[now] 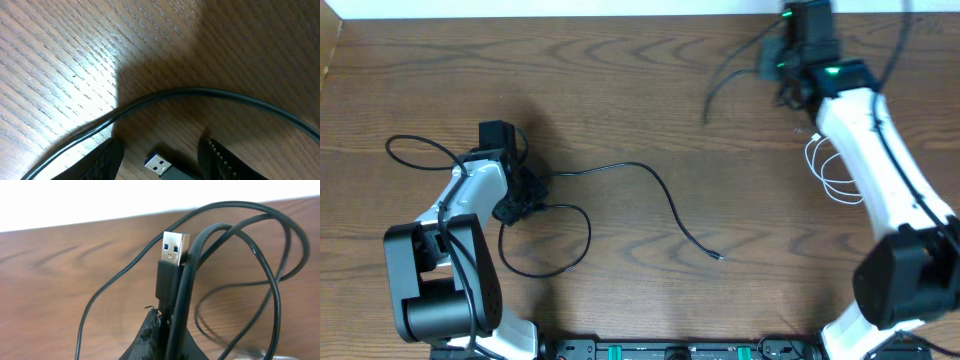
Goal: Untangle cables
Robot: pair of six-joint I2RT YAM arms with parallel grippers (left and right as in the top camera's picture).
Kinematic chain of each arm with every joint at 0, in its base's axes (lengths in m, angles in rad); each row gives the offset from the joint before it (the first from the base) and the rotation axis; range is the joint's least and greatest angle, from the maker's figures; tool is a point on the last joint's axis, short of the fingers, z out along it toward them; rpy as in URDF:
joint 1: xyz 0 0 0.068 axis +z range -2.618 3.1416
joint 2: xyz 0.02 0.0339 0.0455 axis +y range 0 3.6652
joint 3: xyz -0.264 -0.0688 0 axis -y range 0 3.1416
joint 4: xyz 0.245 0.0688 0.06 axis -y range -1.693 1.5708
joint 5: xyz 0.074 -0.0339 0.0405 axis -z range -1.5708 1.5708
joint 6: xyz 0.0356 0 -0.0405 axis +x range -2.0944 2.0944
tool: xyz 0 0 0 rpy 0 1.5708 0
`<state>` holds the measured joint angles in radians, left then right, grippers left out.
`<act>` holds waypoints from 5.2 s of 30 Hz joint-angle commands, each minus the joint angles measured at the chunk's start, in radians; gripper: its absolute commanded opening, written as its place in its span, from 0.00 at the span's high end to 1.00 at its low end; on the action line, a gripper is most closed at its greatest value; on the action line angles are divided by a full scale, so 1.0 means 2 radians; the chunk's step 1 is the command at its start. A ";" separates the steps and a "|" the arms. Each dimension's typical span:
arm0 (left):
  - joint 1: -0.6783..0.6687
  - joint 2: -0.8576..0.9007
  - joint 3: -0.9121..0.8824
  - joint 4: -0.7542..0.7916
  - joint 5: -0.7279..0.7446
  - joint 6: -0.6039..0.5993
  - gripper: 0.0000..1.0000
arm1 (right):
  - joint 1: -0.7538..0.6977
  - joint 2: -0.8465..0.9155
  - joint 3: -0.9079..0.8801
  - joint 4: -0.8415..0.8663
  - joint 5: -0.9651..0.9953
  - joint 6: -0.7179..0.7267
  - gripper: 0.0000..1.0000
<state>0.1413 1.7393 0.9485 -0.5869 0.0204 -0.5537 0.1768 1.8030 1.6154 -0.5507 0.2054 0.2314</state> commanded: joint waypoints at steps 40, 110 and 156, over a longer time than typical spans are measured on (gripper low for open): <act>0.002 0.006 -0.001 -0.001 -0.001 -0.005 0.46 | -0.255 0.001 0.003 -0.107 -0.187 -0.030 0.01; 0.002 0.006 -0.001 0.008 0.056 -0.002 0.84 | 0.443 0.015 -0.326 0.257 -0.177 0.300 0.33; 0.002 -0.056 -0.137 -0.058 0.247 0.121 0.76 | 0.399 0.047 -0.369 0.327 -0.302 0.475 0.52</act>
<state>0.1440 1.6051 0.7258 -0.7521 0.4469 -0.2924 0.9619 1.8610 0.8860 0.0761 -0.4038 1.1378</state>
